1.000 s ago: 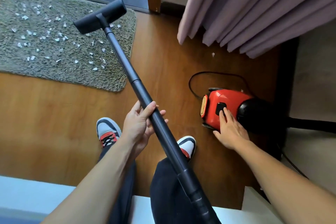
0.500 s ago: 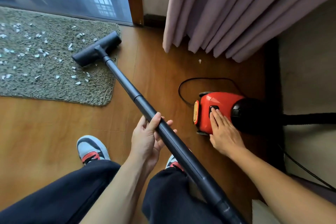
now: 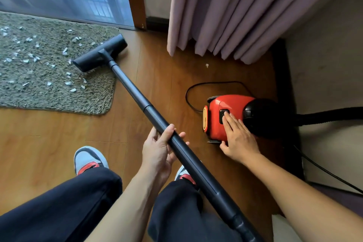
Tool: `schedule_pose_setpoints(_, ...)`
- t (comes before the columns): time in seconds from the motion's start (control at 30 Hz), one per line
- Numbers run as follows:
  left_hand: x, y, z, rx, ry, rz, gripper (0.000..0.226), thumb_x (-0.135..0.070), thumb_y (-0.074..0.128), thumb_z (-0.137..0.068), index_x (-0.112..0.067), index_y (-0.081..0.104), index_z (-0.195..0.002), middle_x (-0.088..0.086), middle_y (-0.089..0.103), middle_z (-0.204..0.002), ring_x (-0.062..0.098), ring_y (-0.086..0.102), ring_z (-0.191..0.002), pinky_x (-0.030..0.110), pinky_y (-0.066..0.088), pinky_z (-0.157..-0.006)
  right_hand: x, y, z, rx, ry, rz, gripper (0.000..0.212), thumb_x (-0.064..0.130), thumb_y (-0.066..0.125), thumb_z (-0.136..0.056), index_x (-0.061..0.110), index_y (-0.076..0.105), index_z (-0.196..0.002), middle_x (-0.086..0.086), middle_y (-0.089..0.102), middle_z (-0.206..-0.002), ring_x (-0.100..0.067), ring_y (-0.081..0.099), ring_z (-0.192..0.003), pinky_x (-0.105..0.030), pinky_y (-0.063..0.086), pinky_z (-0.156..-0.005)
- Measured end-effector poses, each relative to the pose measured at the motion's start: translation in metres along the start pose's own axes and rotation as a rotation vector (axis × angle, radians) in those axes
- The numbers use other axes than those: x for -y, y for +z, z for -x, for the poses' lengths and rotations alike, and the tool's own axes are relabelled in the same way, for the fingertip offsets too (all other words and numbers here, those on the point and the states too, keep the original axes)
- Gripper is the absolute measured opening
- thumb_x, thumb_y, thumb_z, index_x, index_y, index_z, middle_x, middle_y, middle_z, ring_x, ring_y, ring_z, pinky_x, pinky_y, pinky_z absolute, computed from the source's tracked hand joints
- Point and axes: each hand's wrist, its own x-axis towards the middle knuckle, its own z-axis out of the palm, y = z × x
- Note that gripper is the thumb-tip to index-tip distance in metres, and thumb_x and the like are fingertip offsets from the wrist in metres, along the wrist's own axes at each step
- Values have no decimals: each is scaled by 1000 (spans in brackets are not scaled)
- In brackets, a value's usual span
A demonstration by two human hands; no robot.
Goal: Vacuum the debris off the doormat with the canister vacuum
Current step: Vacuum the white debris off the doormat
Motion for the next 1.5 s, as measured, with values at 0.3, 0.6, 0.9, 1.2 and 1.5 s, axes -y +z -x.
schedule_pose_setpoints(0.3,6,0,-6,18,-16,0,51,-11,69,-94,-5,50,-141,11,68,-95,29,75,-91,47,64,-75,3,-1,-9,-13,6,18,98,42,66,-88,7,13,-162,-10,7,-172,-24,6,-159,-33,2,-125)
schedule_pose_setpoints(0.6,-1,1,0,0,-43,3,57,-11,70,-93,-7,46,-145,15,67,-111,32,75,-95,49,64,-78,75,-135,26,388,187,-814,54,76,46,-88,40,57,-128,2,67,-128,-20,68,-113,-41,51,-102)
schedule_pose_setpoints(0.9,-65,20,15,51,66,44,27,-12,69,-95,-7,56,-118,8,68,-89,26,76,-87,48,63,-80,142,-213,72,520,37,-1193,46,23,61,-101,35,45,-143,-13,64,-92,-23,69,-58,-35,60,-54)
schedule_pose_setpoints(1.2,-126,1,65,-3,116,77,18,-7,69,-94,-11,52,-97,7,62,-80,25,74,-70,41,63,-58,208,-272,98,500,49,-1278,40,23,60,-102,24,52,-141,-12,52,-75,-21,60,-44,-26,49,-38)
schedule_pose_setpoints(1.5,-150,-77,69,-159,174,104,14,-12,59,-101,-12,51,-112,10,54,-85,18,64,-50,26,53,-45,284,-229,163,544,153,-1532,50,10,67,-96,25,55,-142,-23,53,-66,-29,55,-40,-29,48,-34)
